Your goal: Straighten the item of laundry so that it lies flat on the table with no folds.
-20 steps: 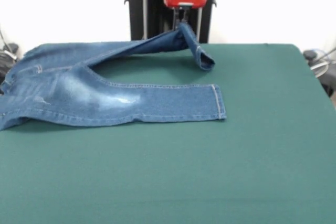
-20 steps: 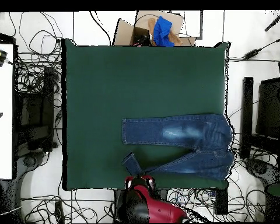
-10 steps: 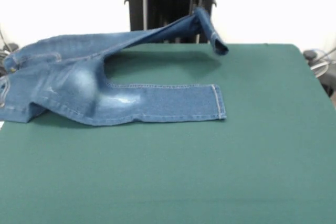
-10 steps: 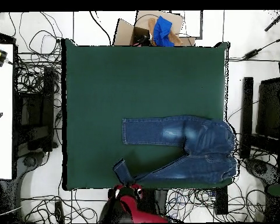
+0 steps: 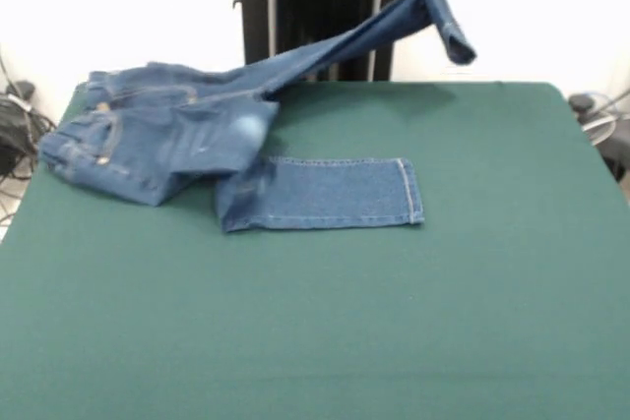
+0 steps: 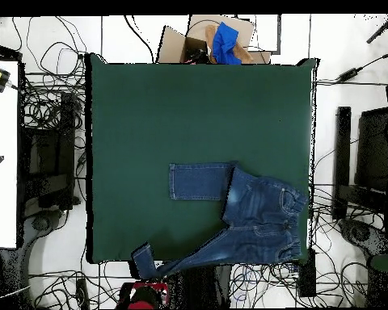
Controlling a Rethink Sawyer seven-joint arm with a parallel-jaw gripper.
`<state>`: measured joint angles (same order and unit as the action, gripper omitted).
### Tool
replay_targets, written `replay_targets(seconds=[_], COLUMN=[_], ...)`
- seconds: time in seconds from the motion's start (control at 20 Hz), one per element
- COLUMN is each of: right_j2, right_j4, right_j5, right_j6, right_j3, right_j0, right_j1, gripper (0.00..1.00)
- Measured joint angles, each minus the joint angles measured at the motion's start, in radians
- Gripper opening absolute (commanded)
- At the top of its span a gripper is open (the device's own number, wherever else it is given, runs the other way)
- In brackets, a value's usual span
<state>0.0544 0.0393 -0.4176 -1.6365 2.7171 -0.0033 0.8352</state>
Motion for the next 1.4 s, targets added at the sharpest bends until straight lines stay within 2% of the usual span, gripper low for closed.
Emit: replay_targets(seconds=[0.4, 0.7, 1.15, 1.4], right_j2=[-0.013, -0.020, -0.034, -0.044], right_j4=[0.047, 0.047, -0.012, -0.133], right_j5=[-0.017, -0.032, -0.036, -0.062], right_j6=[-0.181, -0.273, -0.300, -0.300], right_j3=[0.004, 0.009, 0.011, 0.011], right_j0=[0.123, 0.146, 0.118, 0.040], right_j1=[0.015, 0.011, -0.002, -0.066], gripper=[0.00, 0.00, 0.00, 0.00])
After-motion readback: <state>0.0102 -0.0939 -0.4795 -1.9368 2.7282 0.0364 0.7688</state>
